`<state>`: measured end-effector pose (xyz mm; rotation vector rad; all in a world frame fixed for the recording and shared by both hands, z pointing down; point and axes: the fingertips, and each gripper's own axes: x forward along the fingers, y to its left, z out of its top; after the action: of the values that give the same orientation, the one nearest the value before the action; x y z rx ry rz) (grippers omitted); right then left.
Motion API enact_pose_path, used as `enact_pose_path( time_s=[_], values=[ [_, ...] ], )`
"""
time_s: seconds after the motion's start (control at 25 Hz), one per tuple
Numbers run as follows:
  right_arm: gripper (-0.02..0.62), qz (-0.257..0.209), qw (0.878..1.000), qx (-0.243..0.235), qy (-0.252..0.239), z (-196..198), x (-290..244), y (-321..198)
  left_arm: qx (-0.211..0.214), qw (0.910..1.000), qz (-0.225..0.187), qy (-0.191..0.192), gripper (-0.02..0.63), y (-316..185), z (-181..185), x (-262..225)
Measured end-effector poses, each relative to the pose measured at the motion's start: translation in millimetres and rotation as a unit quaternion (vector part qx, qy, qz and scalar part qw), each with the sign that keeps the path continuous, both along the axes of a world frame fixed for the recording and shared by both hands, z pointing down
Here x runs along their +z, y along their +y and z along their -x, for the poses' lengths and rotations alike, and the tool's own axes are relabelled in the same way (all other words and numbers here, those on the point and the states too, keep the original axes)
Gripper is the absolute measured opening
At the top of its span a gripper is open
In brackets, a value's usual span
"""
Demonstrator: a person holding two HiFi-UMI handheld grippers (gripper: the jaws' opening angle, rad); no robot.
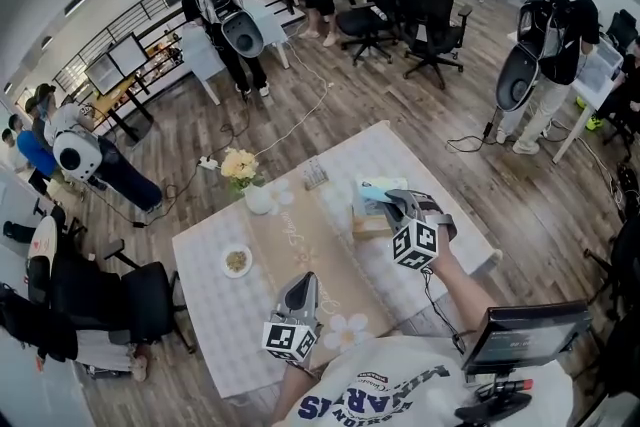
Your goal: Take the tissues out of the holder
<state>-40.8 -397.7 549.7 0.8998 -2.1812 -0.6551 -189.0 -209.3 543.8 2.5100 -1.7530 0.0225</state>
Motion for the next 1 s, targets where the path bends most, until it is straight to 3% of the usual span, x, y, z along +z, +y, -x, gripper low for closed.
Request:
enact_pose_path(
  time_s=[0.48,1.0],
  values=[
    [0.054,0.065,0.996,0.031,0.056,-29,98,5,0.011,0.9999,0.007,0.001,0.003,-3,-3,7],
    [0.054,0.148,0.981,0.044,0.120,-58,219,27,0.017,0.9998,0.014,-0.004,0.003,-1,-10,7]
  ],
)
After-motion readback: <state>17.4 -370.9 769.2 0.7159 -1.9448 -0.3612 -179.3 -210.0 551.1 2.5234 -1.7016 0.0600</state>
